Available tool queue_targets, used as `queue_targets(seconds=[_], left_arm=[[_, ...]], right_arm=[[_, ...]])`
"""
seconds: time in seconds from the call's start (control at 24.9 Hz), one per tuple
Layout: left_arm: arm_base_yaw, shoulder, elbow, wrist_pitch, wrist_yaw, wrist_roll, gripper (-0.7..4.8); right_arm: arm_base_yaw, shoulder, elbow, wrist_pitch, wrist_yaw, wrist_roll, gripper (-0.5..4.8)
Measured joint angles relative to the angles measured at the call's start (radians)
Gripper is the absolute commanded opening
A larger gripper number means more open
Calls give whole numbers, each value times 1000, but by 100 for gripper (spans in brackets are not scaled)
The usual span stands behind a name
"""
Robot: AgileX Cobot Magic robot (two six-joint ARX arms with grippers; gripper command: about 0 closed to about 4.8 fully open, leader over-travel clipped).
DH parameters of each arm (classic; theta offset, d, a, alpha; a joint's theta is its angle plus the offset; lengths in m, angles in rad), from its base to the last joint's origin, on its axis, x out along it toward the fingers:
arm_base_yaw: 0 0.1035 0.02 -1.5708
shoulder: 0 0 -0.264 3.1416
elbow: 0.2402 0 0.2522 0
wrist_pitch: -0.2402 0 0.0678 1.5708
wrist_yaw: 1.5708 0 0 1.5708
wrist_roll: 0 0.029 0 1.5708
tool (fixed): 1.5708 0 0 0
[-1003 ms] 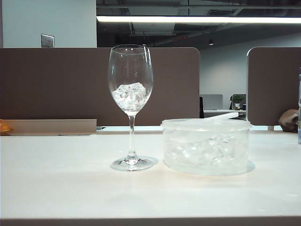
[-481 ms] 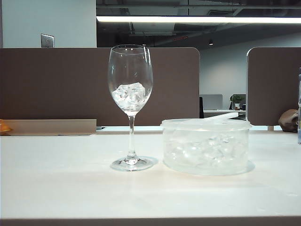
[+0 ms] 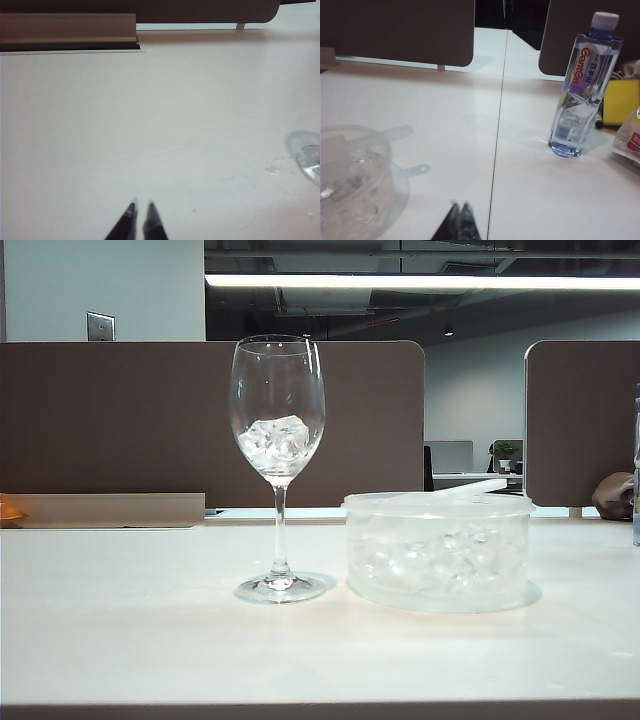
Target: Pick up an ice shovel filled with ice cubes and pour the ice from the shovel into the glass.
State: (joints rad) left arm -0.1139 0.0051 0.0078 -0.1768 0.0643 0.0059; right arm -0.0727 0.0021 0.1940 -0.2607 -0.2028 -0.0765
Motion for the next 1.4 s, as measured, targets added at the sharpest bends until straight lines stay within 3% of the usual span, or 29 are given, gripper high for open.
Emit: queue_targets(seconds=[0.8,1.4], left_arm=[[0,0,0,0,0,0,29],[0,0,0,0,0,0,29]], right_arm=[[0,0,-148,146,-6,24,-5],[2,0,-150,182,-6,24,-5]])
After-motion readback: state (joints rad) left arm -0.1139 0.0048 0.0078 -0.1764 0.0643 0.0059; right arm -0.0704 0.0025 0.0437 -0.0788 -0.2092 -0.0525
